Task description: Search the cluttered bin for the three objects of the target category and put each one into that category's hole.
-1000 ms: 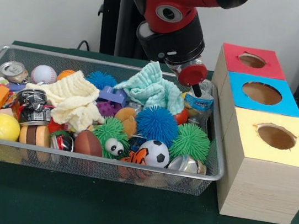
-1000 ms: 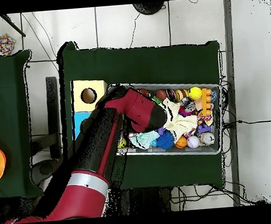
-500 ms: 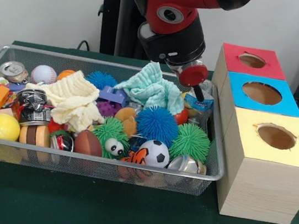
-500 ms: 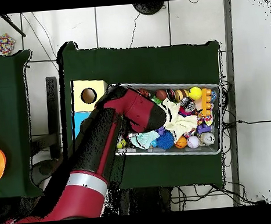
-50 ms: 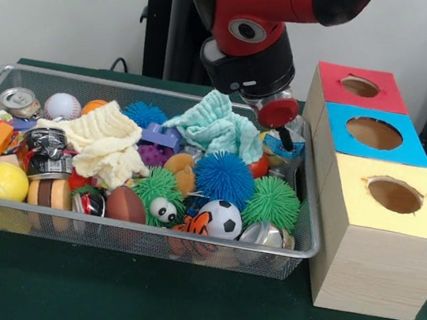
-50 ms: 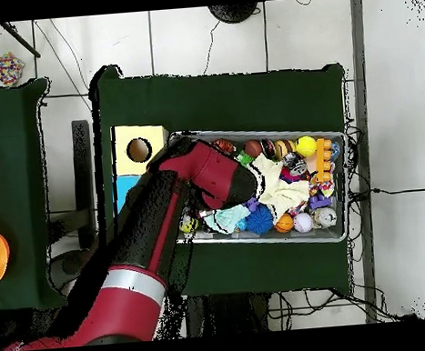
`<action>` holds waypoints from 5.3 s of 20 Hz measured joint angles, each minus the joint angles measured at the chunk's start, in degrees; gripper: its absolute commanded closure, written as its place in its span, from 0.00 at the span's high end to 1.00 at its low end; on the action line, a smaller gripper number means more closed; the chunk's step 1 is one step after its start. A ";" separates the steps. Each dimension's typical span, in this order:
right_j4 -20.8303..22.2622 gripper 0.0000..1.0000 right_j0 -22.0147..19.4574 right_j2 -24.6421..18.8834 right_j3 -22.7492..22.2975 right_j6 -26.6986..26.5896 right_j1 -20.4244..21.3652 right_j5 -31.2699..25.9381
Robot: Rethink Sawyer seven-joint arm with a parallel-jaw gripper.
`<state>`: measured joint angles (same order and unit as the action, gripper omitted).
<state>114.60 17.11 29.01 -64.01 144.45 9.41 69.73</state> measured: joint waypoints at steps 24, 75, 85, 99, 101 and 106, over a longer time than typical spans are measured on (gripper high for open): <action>0.02 0.00 0.61 0.47 0.02 0.00 -2.59 0.01; 3.41 0.00 3.26 4.78 -0.01 0.00 1.44 1.20; 3.13 0.00 3.23 4.79 0.00 0.00 0.77 0.77; 1.06 0.00 2.51 4.71 0.00 0.00 0.19 -0.35; 0.83 0.00 2.51 4.71 0.01 0.00 0.14 -0.76; 0.69 0.00 2.51 4.71 0.00 0.00 -0.02 -1.52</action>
<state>115.29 19.62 33.72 -64.01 144.45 9.39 68.21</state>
